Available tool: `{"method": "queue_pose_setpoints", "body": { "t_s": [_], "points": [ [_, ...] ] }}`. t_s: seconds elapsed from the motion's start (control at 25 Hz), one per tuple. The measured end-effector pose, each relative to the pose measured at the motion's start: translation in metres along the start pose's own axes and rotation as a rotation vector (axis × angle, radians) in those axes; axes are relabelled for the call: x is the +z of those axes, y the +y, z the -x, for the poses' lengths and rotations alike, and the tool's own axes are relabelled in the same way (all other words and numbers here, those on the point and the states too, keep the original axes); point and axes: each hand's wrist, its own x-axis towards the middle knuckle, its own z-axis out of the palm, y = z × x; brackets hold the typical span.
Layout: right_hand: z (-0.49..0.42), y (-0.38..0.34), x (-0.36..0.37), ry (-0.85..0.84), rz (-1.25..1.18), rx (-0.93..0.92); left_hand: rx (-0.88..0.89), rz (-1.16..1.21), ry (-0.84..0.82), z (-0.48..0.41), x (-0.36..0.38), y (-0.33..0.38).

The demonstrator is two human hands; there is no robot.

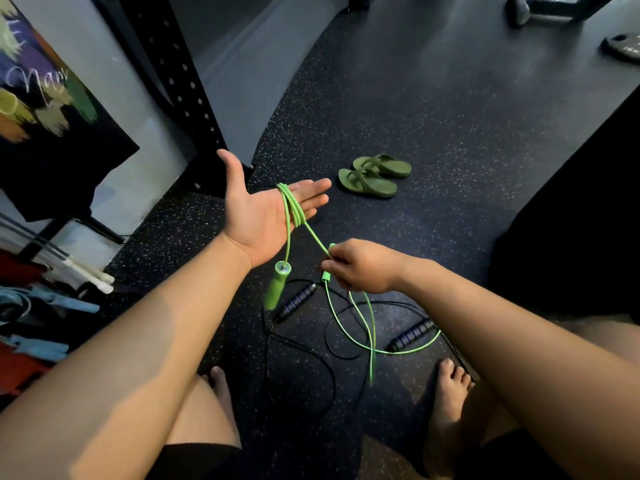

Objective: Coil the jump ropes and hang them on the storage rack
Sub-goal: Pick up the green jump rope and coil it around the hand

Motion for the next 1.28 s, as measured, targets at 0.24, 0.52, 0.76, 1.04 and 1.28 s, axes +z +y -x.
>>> {"method": "queue_pose_setpoints", "body": {
  "t_s": [0.24, 0.52, 0.76, 1.04, 1.28],
  "points": [
    [0.007, -0.015, -0.012, 0.140, 0.203, -0.177, -0.094, -0.378, 0.102, -0.008, 0.003, -0.014],
    [0.015, -0.010, -0.029, 0.322, 0.261, -0.283, -0.381, -0.517, -0.294, 0.005, 0.019, -0.022],
    [0.009, 0.010, -0.034, 0.443, -0.044, -0.259, -0.467, -0.427, -0.474, 0.009, 0.018, -0.017],
    [0.001, 0.024, -0.018, 0.381, -0.221, -0.056, -0.304, -0.217, -0.287, 0.010, 0.018, -0.009],
    [-0.009, 0.024, 0.004, 0.147, -0.229, 0.052, -0.102, 0.050, -0.161, 0.008, 0.009, -0.006]
  ]
}}
